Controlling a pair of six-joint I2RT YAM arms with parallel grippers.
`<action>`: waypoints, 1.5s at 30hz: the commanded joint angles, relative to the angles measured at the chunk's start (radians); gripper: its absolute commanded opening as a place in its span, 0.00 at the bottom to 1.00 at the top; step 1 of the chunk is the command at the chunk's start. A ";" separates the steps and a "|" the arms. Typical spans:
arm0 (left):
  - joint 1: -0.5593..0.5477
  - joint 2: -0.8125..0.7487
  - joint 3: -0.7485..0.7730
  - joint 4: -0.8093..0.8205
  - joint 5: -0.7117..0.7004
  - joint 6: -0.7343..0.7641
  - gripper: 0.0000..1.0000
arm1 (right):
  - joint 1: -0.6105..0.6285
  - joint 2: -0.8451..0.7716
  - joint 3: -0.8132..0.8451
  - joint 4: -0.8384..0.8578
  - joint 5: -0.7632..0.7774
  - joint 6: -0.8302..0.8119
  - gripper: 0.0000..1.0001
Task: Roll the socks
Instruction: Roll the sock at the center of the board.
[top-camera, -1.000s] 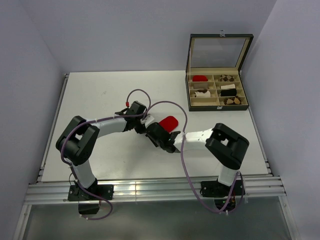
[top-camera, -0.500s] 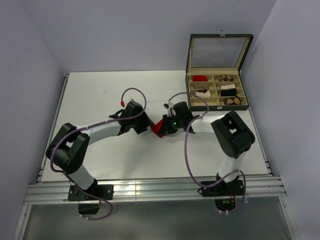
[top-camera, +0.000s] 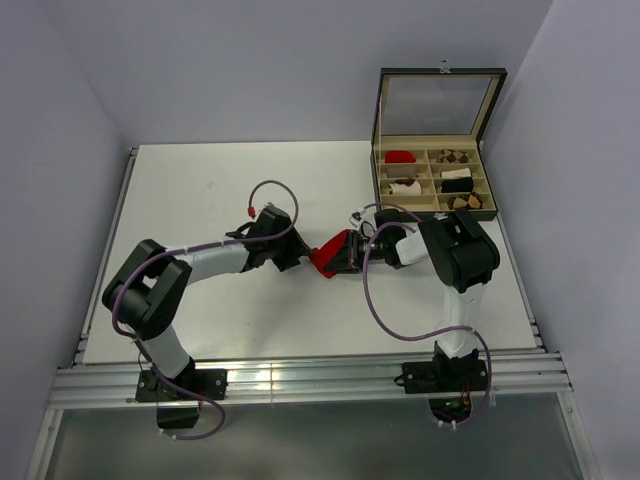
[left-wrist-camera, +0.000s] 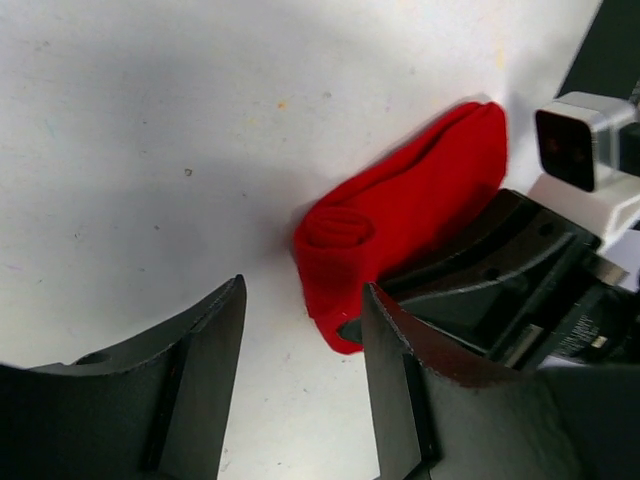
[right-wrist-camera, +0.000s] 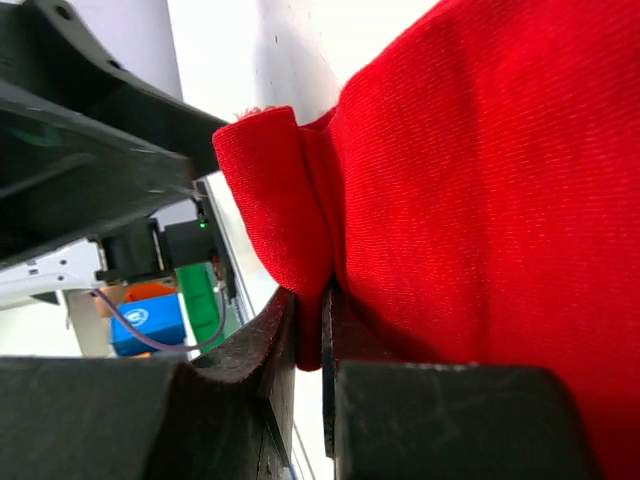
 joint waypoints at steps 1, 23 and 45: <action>-0.012 0.030 0.043 0.039 0.023 0.005 0.54 | -0.008 0.073 -0.057 -0.135 0.104 -0.007 0.00; -0.032 0.121 0.085 0.060 0.009 0.016 0.52 | -0.016 0.093 -0.028 -0.186 0.113 -0.030 0.00; -0.068 0.217 0.160 -0.147 -0.006 0.105 0.00 | 0.006 -0.202 0.001 -0.351 0.340 -0.161 0.36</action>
